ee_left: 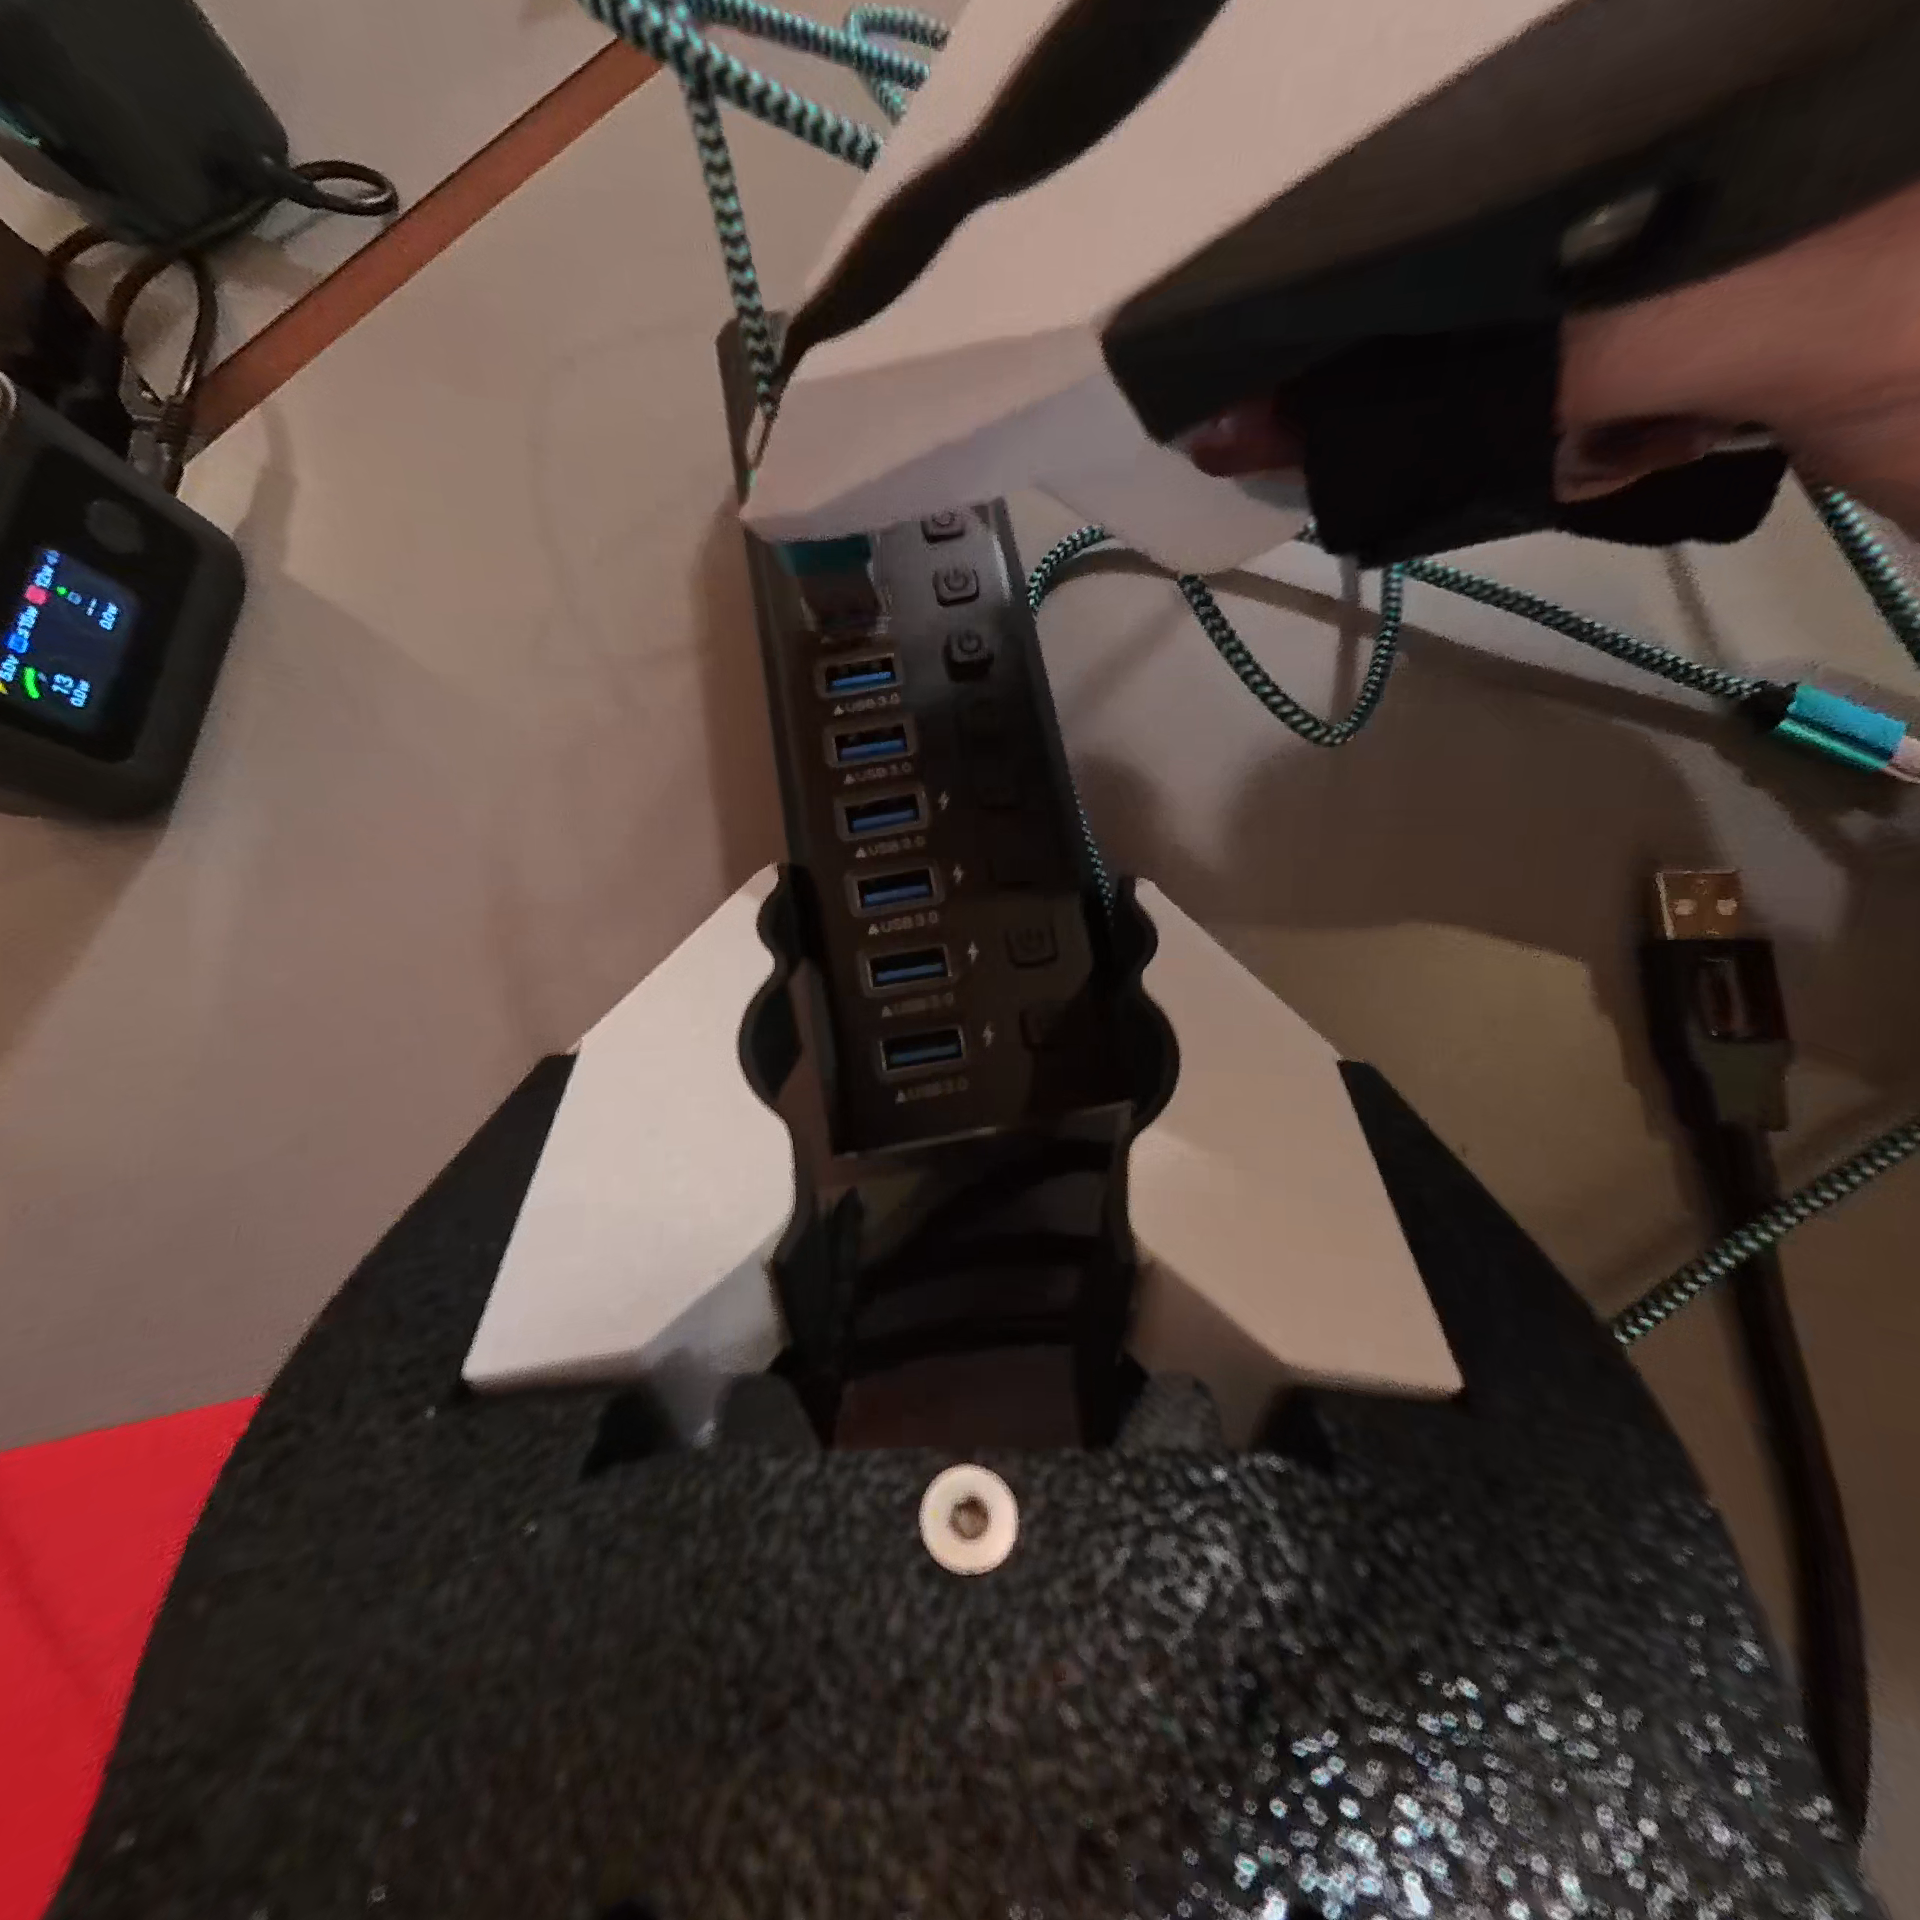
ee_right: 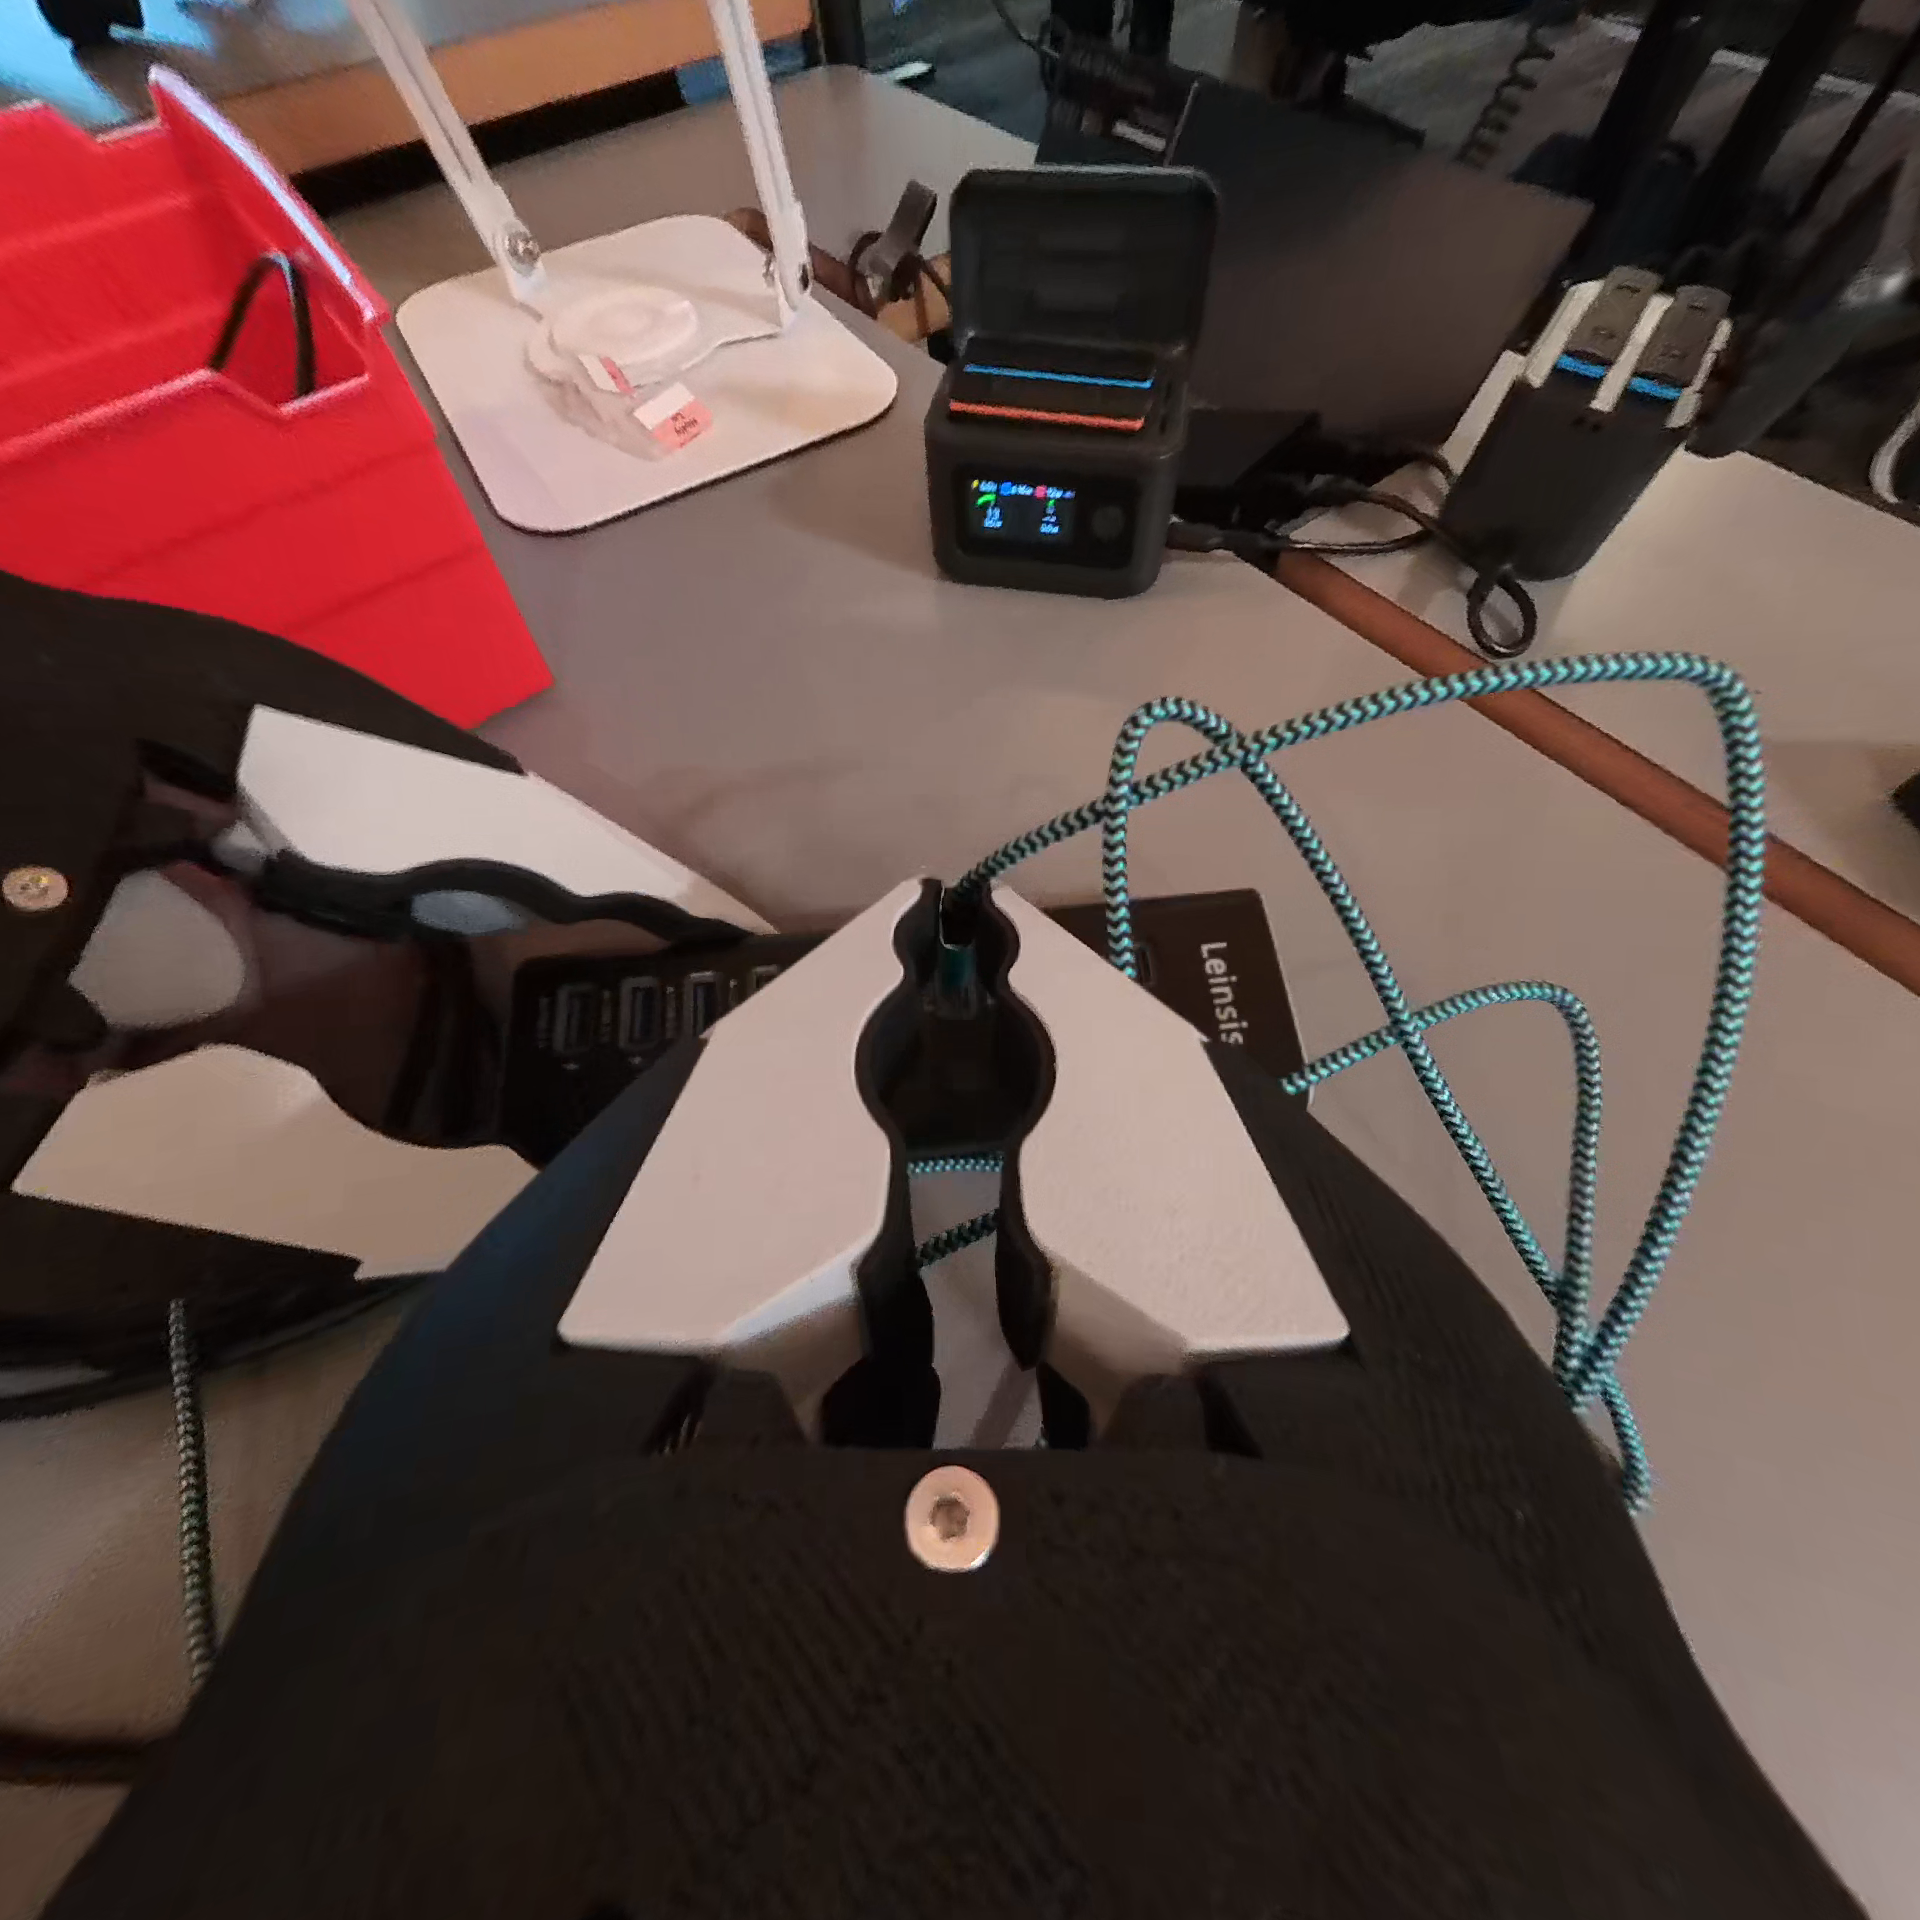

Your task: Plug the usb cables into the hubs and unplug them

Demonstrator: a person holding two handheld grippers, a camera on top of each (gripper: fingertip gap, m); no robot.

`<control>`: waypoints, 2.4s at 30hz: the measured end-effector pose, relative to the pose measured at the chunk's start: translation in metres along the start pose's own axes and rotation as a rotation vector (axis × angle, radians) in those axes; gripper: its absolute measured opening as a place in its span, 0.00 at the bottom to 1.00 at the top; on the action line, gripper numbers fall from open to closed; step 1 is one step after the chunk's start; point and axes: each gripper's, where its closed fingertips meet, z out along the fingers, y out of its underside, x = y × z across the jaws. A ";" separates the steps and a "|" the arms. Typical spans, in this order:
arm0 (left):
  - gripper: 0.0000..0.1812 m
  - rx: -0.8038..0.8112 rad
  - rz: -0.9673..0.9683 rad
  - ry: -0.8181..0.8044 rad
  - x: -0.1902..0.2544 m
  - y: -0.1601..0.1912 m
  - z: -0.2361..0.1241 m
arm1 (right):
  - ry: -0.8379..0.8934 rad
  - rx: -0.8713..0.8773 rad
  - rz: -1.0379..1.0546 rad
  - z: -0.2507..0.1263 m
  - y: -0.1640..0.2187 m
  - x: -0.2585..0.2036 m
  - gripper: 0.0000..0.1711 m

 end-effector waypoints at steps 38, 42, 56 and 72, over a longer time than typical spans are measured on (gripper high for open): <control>0.32 0.010 -0.047 0.017 0.001 0.000 0.001 | -0.100 0.005 -0.029 -0.002 0.004 -0.005 0.03; 0.32 0.014 -0.057 0.026 0.001 0.000 0.001 | -0.117 -0.028 -0.073 0.000 0.004 -0.005 0.03; 0.32 0.013 -0.069 0.035 0.001 0.001 0.001 | -0.113 -0.082 -0.150 0.003 0.005 -0.004 0.03; 0.32 0.041 -0.078 0.039 0.000 -0.001 0.001 | -1.134 0.620 1.129 -0.082 -0.097 -0.005 0.02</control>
